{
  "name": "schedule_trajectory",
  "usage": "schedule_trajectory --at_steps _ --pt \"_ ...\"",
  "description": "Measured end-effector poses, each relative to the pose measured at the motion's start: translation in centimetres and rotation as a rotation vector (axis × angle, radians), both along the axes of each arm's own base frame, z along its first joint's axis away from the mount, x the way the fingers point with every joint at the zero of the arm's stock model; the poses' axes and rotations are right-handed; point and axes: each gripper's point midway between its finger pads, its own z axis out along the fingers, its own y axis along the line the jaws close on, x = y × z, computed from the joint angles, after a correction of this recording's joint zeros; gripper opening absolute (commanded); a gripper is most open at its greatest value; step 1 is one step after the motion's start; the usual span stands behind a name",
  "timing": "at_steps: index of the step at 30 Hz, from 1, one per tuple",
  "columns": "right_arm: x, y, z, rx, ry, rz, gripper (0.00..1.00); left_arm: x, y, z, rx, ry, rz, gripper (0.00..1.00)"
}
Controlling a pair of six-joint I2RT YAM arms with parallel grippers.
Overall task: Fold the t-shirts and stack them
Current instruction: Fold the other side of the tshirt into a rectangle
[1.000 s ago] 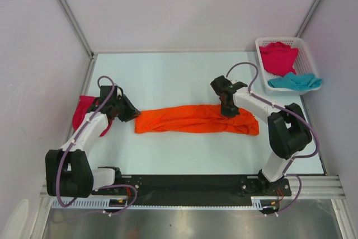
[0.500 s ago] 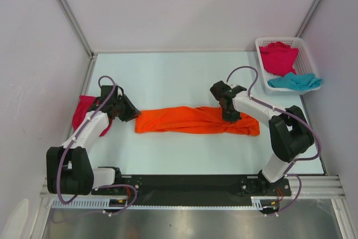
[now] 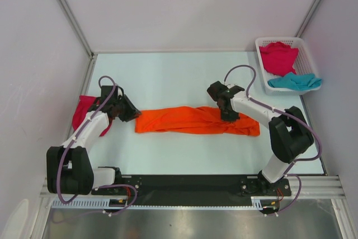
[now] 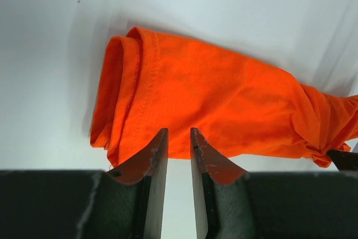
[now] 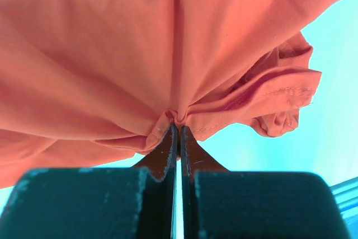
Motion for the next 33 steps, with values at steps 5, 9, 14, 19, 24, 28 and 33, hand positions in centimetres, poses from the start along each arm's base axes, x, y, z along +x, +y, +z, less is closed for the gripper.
schedule_trajectory --at_steps 5,9,14,19,24,28,33 --pt "1.1 0.2 1.4 -0.017 -0.035 0.0 0.0 0.0 0.0 -0.1 0.0 0.001 0.0 0.27" --pt "1.8 0.2 1.9 -0.025 -0.056 -0.002 0.0 0.0 0.0 -0.1 -0.001 0.0 0.0 0.27" --pt "1.9 0.1 1.6 -0.04 -0.048 0.002 0.0 0.0 0.0 -0.1 -0.001 0.0 0.0 0.27" --pt "2.2 -0.3 1.2 -0.054 -0.033 0.003 0.0 -0.1 0.0 -0.2 -0.001 0.003 -0.001 0.27" --pt "3.6 -1.0 1.1 -0.064 -0.034 -0.015 0.0 -0.2 0.0 -0.3 -0.001 0.005 -0.001 0.27" --pt "4.4 -1.5 1.2 -0.058 -0.046 -0.034 0.0 -0.2 0.0 -0.3 -0.001 0.005 -0.001 0.27" --pt "4.7 -1.5 1.4 -0.056 -0.052 -0.029 0.0 -0.2 0.0 -0.3 -0.002 0.005 -0.002 0.27"
